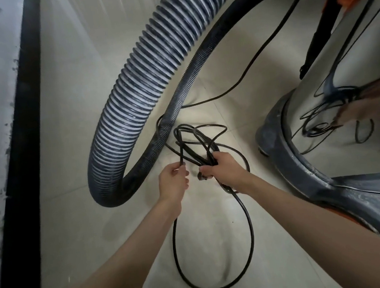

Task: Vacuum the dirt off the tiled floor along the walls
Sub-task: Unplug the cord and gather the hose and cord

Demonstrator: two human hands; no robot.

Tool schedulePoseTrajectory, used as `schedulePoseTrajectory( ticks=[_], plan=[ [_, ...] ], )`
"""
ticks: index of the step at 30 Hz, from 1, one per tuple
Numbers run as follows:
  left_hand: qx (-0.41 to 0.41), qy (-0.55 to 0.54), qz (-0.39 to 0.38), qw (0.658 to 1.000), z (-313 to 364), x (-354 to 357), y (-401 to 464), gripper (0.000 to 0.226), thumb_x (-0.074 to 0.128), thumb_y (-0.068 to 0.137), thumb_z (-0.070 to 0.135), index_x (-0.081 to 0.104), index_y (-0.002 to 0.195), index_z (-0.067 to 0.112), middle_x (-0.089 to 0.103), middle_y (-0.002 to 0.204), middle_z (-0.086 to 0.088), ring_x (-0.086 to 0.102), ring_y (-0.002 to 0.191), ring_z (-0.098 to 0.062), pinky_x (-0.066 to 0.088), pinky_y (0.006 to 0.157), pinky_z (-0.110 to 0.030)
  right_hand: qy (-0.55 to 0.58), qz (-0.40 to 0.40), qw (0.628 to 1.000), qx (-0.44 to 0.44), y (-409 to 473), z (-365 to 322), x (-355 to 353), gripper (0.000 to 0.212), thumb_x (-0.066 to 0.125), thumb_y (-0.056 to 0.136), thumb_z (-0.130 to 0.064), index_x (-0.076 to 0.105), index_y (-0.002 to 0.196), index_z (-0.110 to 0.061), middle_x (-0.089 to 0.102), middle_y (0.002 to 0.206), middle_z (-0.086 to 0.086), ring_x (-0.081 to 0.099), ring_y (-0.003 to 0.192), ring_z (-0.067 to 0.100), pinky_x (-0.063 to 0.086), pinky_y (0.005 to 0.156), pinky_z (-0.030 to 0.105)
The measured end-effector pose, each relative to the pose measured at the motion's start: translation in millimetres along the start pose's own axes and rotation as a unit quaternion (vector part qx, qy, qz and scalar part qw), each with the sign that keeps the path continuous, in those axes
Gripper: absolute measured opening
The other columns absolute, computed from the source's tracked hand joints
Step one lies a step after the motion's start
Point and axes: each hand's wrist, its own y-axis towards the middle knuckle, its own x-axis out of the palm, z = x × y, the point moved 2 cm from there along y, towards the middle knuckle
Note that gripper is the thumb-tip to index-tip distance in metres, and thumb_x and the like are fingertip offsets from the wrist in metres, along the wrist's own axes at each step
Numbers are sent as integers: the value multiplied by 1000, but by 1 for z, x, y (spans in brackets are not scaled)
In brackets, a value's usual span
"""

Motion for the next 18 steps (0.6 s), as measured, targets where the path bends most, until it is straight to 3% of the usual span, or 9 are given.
schedulePoseTrajectory(
  ticks=[2, 4, 7, 11, 15, 18],
  plan=[
    [8, 14, 15, 1000, 1, -6, 2, 16, 50, 97, 11, 58, 110, 7, 58, 79, -1, 51, 65, -11, 40, 59, -21, 60, -4, 998, 23, -1, -2, -2, 10, 69, 88, -9, 61, 82, -5, 64, 56, -4, 55, 51, 6, 39, 45, 10],
    [10, 52, 9, 999, 0, -12, 2, 14, 51, 96, 15, 57, 109, 10, 60, 81, -1, 54, 68, -10, 41, 64, -23, 102, -5, 994, 49, -2, -3, -5, 16, 72, 86, -11, 62, 76, -7, 61, 47, -8, 51, 40, 2, 35, 38, 10],
    [-5, 34, 4, 999, -3, -19, -3, 13, 56, 94, 15, 60, 106, 12, 59, 88, -3, 55, 75, -13, 45, 74, -28, 143, -12, 987, 75, -3, -6, -5, 18, 72, 87, -15, 63, 73, -9, 63, 53, -2, 56, 47, 9, 34, 41, 15],
    [-23, -45, 23, 998, 9, -16, -5, 16, 55, 94, 7, 66, 105, 10, 61, 93, -1, 55, 88, -14, 51, 85, -36, 196, -56, 974, 99, -8, -9, 5, 9, 64, 93, -11, 62, 86, -6, 68, 70, 8, 62, 48, 8, 37, 40, 13],
    [105, 43, 5, 994, 20, -11, -13, 27, 50, 92, 0, 72, 89, 15, 66, 81, 6, 58, 85, -14, 46, 82, -29, 224, -63, 967, 109, -12, -16, 12, 19, 60, 96, -22, 60, 96, -3, 63, 83, 19, 59, 58, 19, 37, 44, 20],
    [168, 123, -14, 978, 18, -16, -22, 34, 45, 93, 1, 73, 105, 16, 70, 98, 5, 61, 99, -9, 42, 90, -19, 252, -34, 960, 118, -10, -21, 14, 38, 66, 92, -27, 64, 110, 6, 58, 87, 20, 55, 64, 22, 41, 47, 22]
  ],
)
